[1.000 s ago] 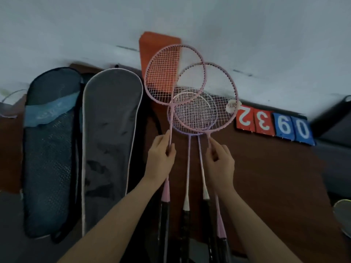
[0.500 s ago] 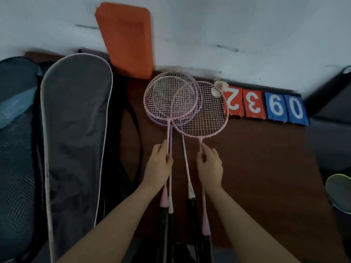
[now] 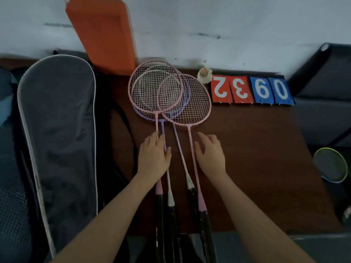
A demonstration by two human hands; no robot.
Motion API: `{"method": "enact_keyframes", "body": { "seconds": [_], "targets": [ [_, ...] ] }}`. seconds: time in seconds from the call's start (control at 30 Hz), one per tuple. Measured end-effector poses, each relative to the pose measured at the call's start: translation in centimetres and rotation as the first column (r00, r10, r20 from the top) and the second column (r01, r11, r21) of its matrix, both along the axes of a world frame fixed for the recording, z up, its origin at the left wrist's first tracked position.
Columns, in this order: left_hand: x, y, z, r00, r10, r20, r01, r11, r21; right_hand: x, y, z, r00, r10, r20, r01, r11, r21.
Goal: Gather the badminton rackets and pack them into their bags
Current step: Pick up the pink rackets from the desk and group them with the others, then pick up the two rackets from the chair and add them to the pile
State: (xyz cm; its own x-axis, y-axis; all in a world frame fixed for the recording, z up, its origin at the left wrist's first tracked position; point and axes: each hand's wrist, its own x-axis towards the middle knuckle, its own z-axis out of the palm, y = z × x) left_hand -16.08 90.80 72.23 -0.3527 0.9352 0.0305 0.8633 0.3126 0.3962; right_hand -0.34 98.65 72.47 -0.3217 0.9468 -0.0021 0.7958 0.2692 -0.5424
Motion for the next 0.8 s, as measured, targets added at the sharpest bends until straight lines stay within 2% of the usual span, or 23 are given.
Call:
{"method": "enact_keyframes", "body": {
  "seconds": [0.23,0.37,0.47,0.6,0.8],
  "targets": [
    [5.4,1.3,4.6,0.980,-0.193,0.047,0.192,0.981,0.023,7.9,-2.0,3.4,1.000,-0.016,-0.003,0.016,0.996,0.084],
    [11.6,2.3,6.7,0.950,-0.306,0.066,0.297,0.947,0.119,15.4,-2.1,4.5,0.999,-0.047,-0.013,0.048,0.987,0.156],
    [17.8,2.9,7.4,0.941,-0.337,0.014,0.331,0.931,0.156,22.4,-1.9,4.8,0.995,-0.099,-0.030,0.103,0.978,0.181],
    [27.9,3.8,8.2,0.927,-0.371,-0.058,0.376,0.918,0.127,32.5,-1.4,4.9,0.989,-0.140,-0.046,0.145,0.975,0.170],
    [43.1,6.0,8.2,0.910,-0.412,-0.052,0.413,0.910,0.025,47.1,-0.3,4.7,0.983,-0.183,-0.025,0.184,0.974,0.135]
  ]
}}
